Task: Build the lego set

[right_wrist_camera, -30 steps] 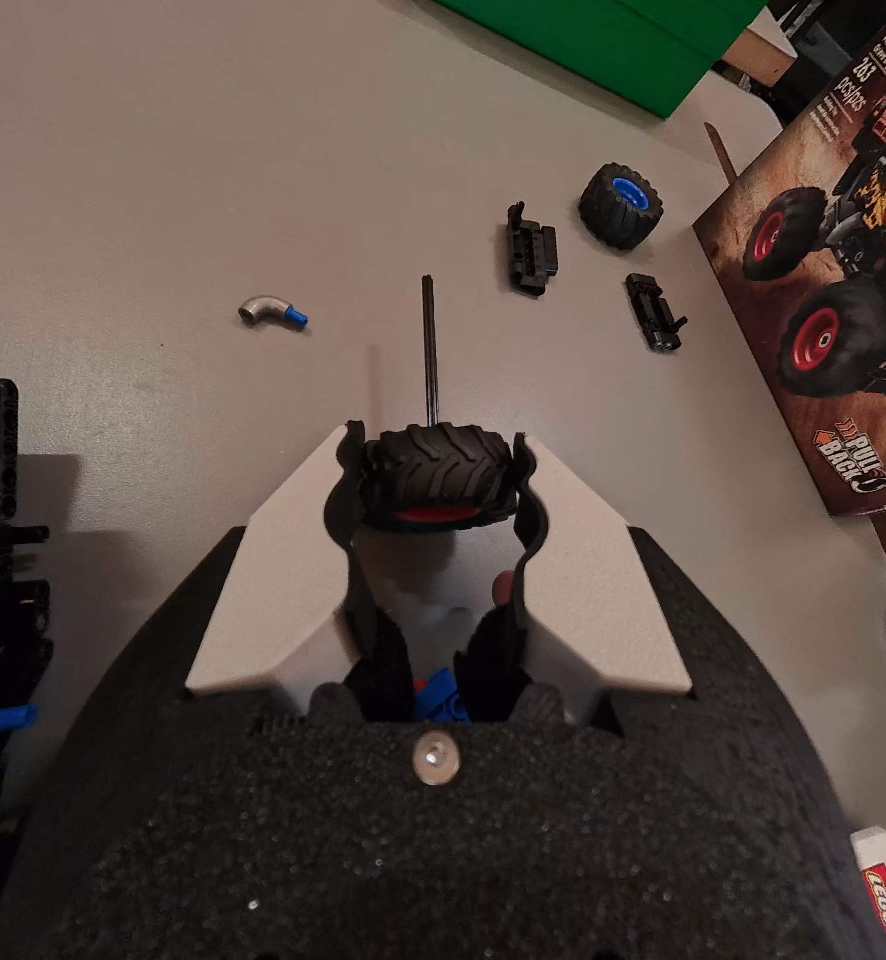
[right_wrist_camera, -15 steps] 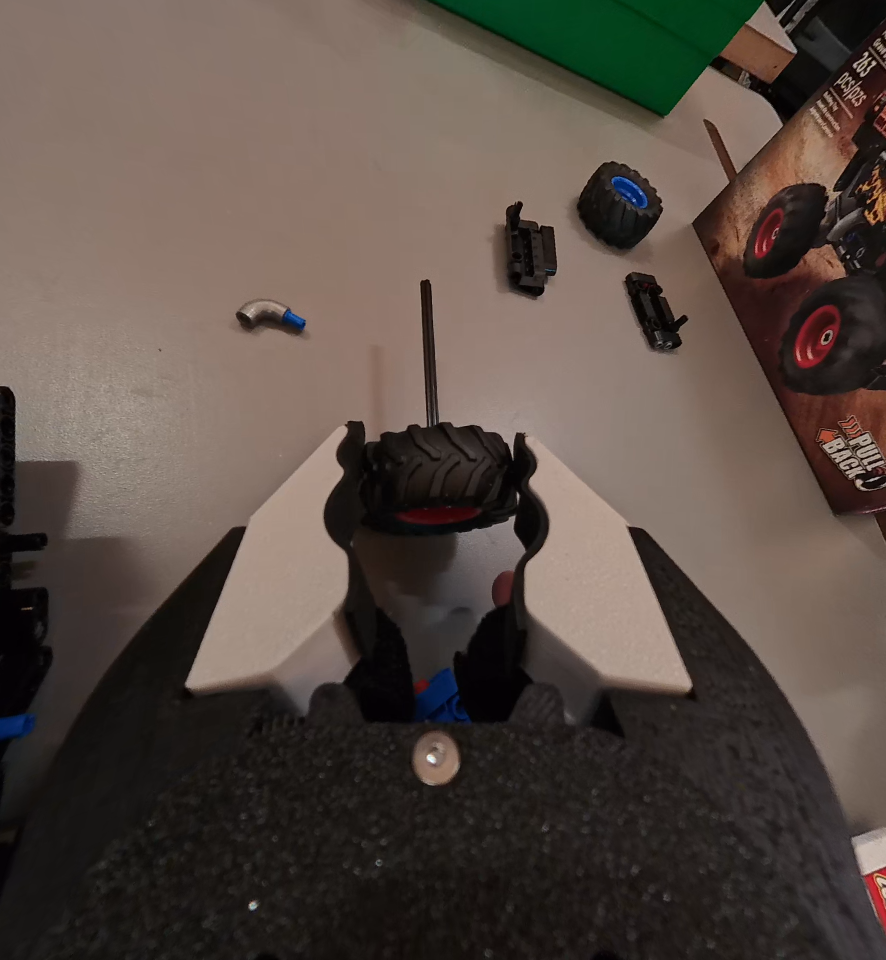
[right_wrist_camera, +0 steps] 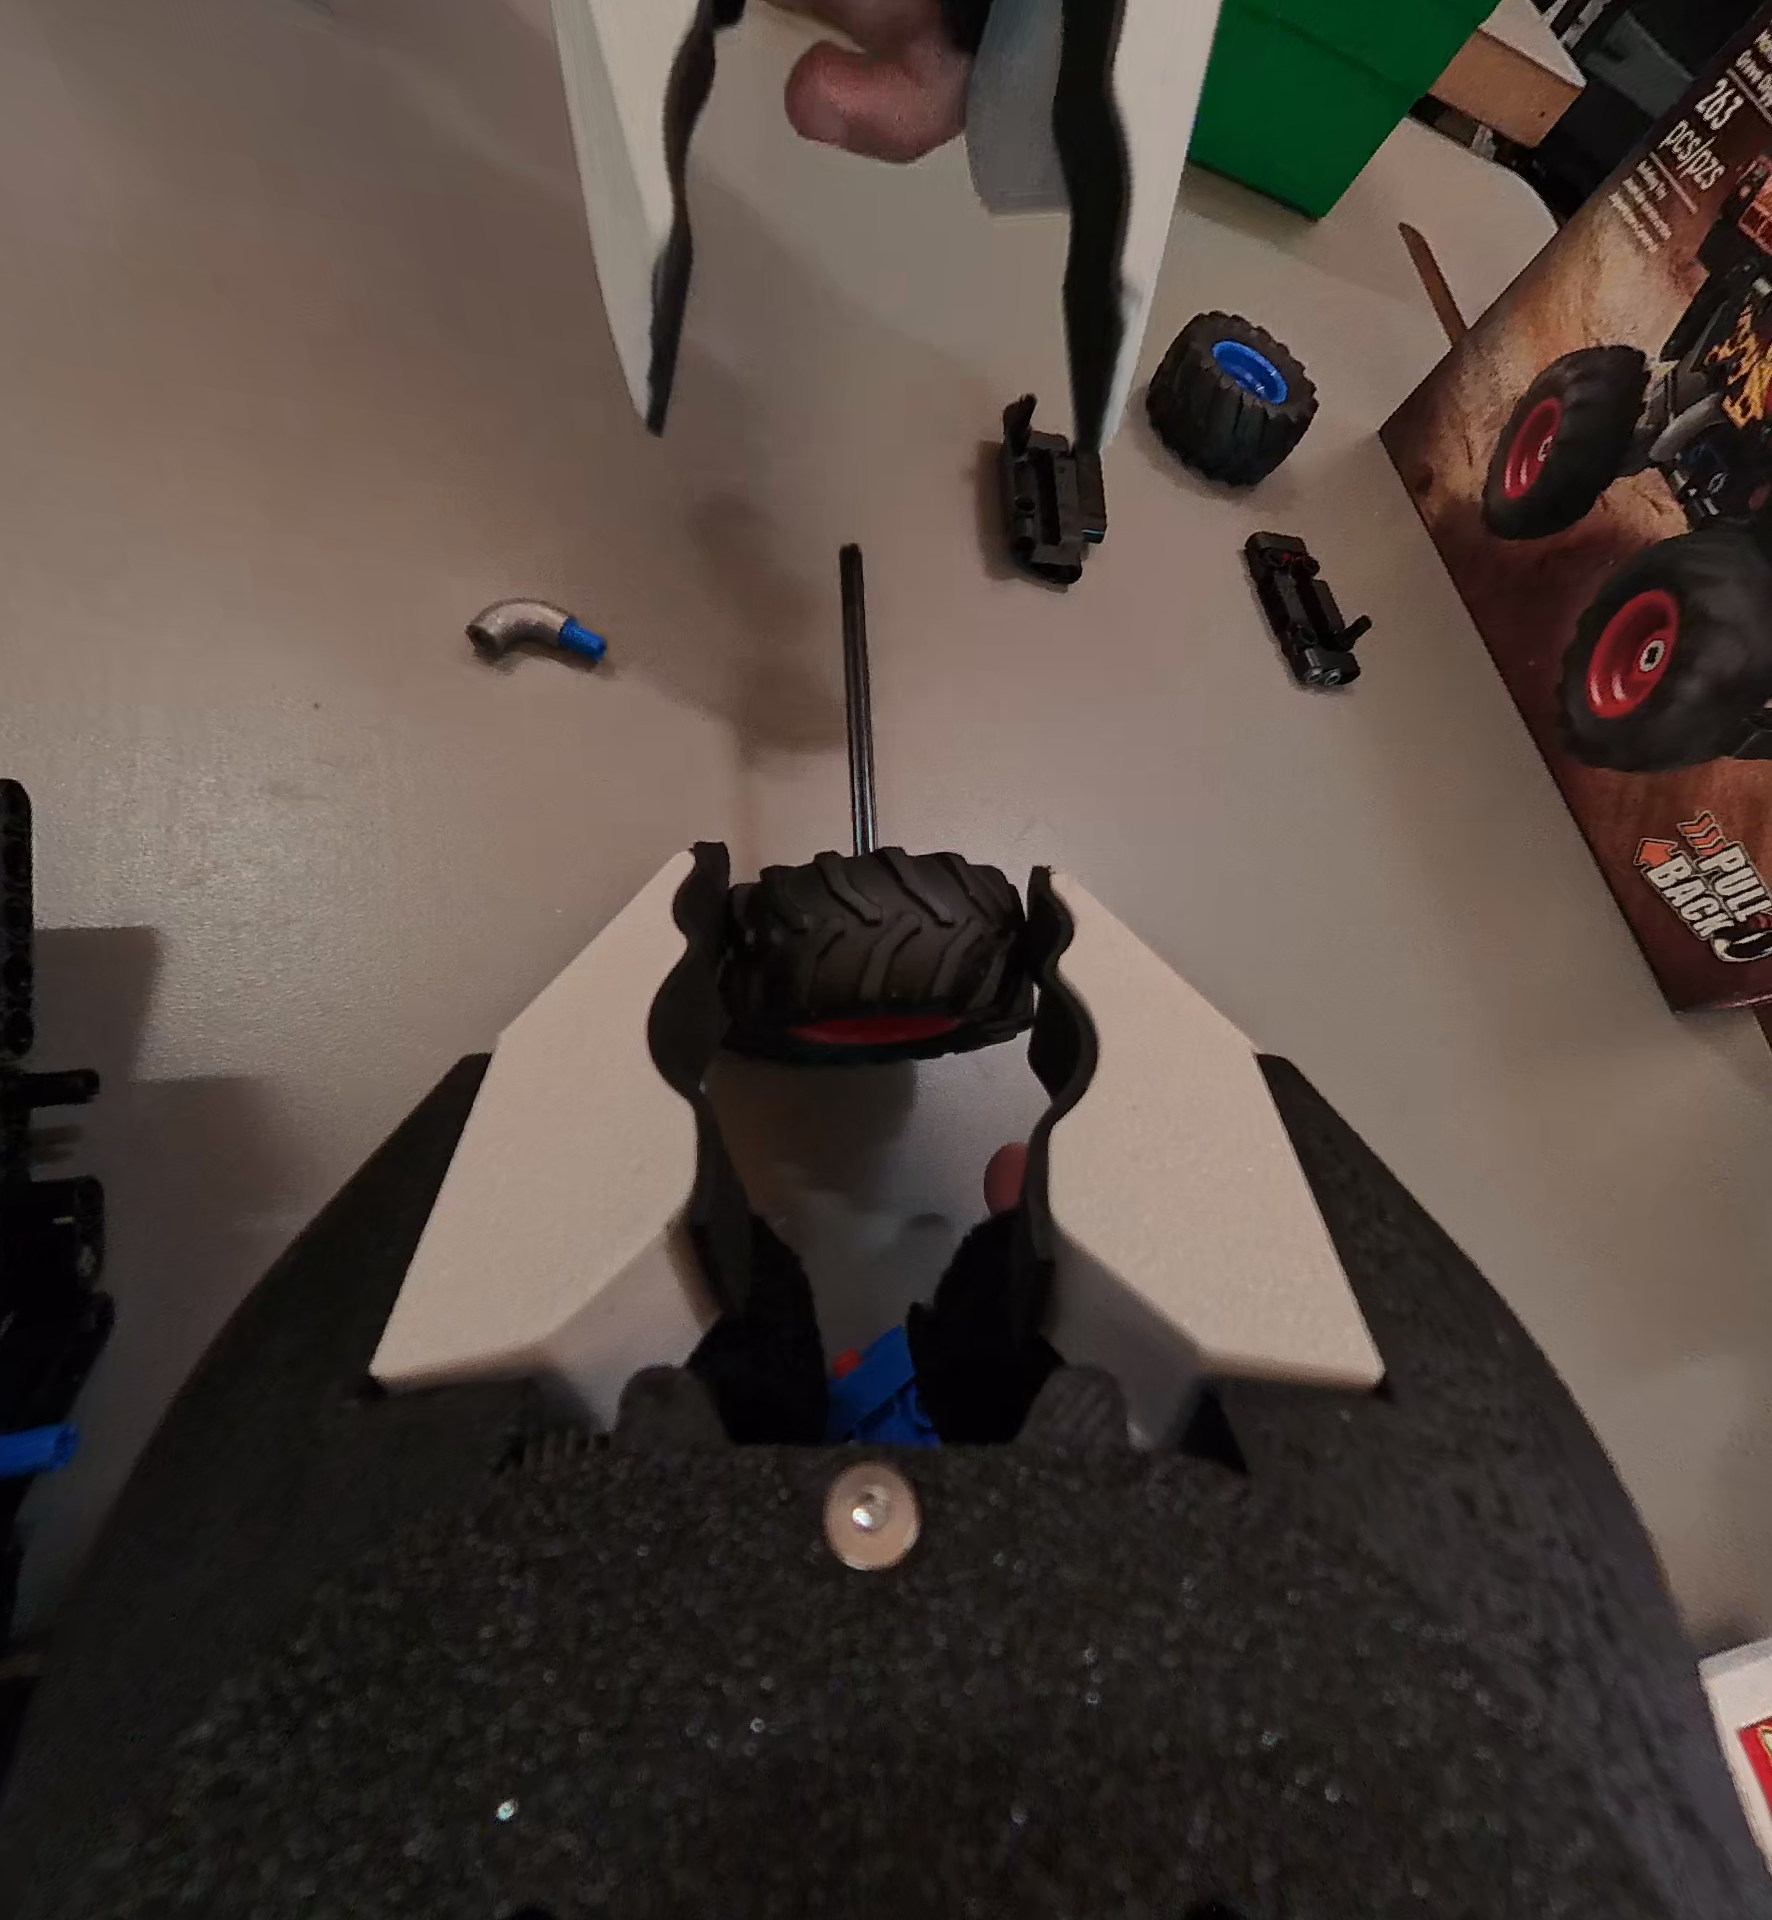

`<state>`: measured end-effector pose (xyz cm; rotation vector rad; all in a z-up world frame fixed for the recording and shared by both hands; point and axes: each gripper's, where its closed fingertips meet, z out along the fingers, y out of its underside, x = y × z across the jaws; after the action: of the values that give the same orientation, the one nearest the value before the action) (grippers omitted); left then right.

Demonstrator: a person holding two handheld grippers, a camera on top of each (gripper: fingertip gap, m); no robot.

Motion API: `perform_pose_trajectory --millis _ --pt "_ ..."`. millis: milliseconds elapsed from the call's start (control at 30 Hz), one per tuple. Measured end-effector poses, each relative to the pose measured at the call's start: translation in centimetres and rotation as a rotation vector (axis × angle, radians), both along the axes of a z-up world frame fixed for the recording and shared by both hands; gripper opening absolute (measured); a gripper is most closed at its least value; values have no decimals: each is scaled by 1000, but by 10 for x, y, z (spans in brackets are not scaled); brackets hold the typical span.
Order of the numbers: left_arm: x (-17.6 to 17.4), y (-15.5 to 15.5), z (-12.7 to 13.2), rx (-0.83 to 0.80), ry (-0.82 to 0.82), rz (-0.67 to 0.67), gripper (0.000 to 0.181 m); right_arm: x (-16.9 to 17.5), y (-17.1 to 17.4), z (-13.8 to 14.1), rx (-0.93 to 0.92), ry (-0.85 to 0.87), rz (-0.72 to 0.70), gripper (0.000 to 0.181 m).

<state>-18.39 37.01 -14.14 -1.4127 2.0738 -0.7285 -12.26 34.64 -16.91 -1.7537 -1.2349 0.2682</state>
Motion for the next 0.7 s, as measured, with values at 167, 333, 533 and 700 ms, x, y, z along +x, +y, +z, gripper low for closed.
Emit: perform_pose_trajectory --millis 167,333,533,700 --pt "22 -5 -25 94 77 -69 53 0 -1 0 23 -18 4 59" --pt "30 -13 -42 71 33 -122 3 0 0 1 10 16 2 59" --pt "26 -11 -53 67 -28 -146 3 9 -5 0 39 -112 14 64" --pt "23 -12 -55 71 -56 -166 4 9 -7 -3 -46 -67 17 60"
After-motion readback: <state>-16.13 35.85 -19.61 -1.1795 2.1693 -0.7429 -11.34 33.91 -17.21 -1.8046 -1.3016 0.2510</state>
